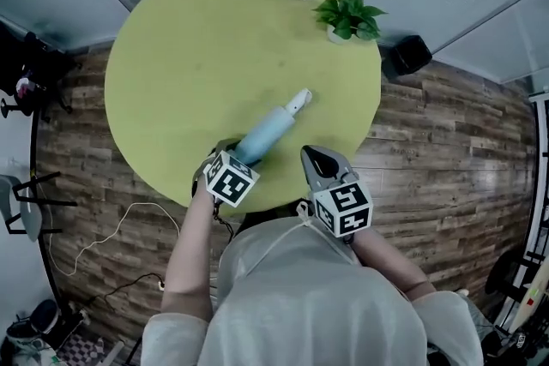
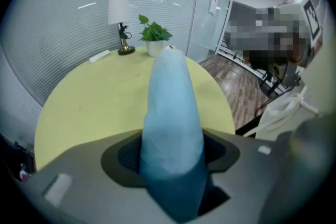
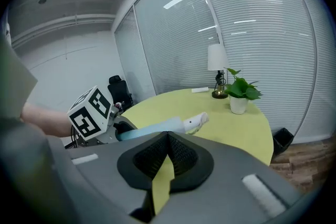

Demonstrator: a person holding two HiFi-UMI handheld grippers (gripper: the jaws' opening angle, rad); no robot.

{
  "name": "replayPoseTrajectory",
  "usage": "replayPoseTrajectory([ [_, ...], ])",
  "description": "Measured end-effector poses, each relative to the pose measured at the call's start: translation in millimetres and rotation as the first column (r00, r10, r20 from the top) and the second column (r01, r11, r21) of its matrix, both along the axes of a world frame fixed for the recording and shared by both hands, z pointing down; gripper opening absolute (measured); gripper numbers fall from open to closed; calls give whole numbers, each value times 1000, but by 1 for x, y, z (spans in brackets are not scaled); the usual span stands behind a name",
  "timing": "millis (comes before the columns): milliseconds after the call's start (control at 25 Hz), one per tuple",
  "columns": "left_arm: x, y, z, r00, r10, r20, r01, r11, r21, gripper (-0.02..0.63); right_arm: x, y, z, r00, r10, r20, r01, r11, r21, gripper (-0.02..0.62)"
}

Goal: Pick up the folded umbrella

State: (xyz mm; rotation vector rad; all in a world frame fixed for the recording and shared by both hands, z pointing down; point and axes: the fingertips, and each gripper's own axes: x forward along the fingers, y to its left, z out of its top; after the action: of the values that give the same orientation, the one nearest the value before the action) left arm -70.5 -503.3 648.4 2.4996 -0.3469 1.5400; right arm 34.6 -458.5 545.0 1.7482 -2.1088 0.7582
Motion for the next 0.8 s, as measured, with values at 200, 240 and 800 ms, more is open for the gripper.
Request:
replayPoseTrajectory([
  [200,13,-16,-58,979,-90,-183,109,990,92,281,2,-6,-24,999,-33,-15,34,998,60,-2],
  [240,13,-19,-70,968,-112,-225,139,984,108,281,2,-8,-30,999,-40,-20,41,996,73,-2],
  [800,-39,-49,-239,548,-294,-783,639,751,166,282,-10,-36,-97,991,-109,-77,125,960,249,-2],
])
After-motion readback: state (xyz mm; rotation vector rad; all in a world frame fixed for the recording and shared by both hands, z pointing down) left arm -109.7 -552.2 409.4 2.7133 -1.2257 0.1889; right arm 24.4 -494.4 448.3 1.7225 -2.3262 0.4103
